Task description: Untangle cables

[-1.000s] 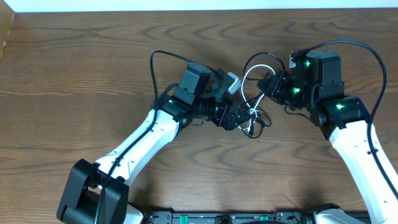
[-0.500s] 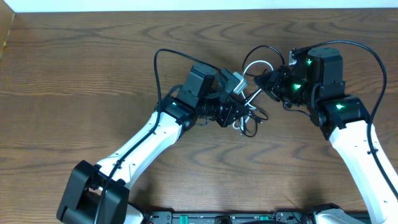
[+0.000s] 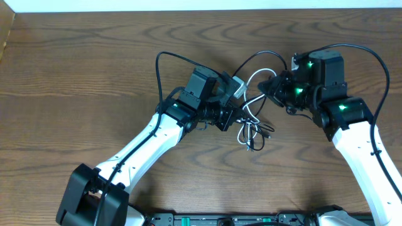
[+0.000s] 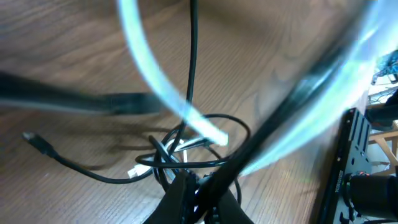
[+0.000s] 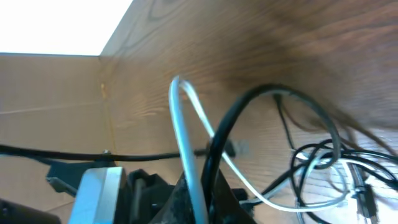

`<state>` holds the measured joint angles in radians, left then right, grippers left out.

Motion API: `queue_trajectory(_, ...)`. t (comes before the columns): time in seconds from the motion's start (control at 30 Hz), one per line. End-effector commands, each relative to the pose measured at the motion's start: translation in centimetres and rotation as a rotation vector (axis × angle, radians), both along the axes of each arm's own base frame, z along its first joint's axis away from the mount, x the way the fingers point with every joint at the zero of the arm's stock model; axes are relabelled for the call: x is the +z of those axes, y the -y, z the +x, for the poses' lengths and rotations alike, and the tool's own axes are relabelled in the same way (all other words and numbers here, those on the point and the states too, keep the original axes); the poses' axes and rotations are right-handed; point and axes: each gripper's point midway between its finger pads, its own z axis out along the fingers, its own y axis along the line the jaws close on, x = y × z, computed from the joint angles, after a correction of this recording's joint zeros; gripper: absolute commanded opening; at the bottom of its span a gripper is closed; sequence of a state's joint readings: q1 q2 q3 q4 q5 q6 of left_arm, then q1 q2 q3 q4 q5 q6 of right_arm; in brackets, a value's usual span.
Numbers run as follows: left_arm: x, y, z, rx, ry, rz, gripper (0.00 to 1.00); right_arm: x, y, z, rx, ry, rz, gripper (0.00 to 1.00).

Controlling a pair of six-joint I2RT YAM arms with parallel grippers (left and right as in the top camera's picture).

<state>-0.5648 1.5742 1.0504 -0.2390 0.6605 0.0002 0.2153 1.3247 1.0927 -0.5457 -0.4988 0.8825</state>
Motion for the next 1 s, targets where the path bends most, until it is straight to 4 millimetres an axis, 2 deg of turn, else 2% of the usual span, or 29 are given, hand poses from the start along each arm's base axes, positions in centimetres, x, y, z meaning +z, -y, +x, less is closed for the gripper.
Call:
queue_trajectory(0.0,0.1,-0.4,0.3,0.021,0.012,0.016,0.08,-1.3,2.3,0.3,-0.057,0.008,-0.141,0.40)
queue_trajectory(0.1,0.0,-0.4,0.2,0.021,0.010,0.016,0.07,-3.1,5.1,-0.1,-0.135,-0.032,-0.296,0.59)
queue_trajectory(0.17,0.5,-0.5,0.2,0.021,0.018,0.011,0.08,-4.8,8.1,-0.8,-0.221,-0.093,-0.446,0.61)
queue_trajectory(0.23,1.2,-0.5,0.1,0.021,0.035,0.000,0.07,-5.9,9.6,-1.6,-0.251,-0.148,-0.529,0.63)
queue_trajectory(0.3,2.7,-0.7,0.2,0.029,0.067,-0.023,0.07,-6.9,9.5,-2.0,-0.207,-0.178,-0.552,0.63)
queue_trajectory(0.43,6.6,-1.7,0.9,0.117,0.093,-0.110,0.07,-8.5,5.0,-2.9,0.104,-0.181,-0.430,0.61)
queue_trajectory(0.53,8.2,-2.6,1.3,0.172,0.086,-0.148,0.07,-9.1,1.7,-4.0,0.325,-0.164,-0.314,0.62)
queue_trajectory(0.6,8.7,-3.1,1.6,0.209,0.062,-0.167,0.07,-9.8,-0.4,-4.9,0.446,-0.166,-0.240,0.61)
queue_trajectory(0.77,8.7,-3.1,1.6,0.235,0.026,-0.178,0.07,-9.8,-3.5,-5.5,0.563,-0.129,-0.161,0.62)
queue_trajectory(0.97,8.9,-3.0,1.7,0.242,0.023,-0.188,0.07,-10.0,-5.8,-6.4,0.612,-0.110,-0.191,0.62)
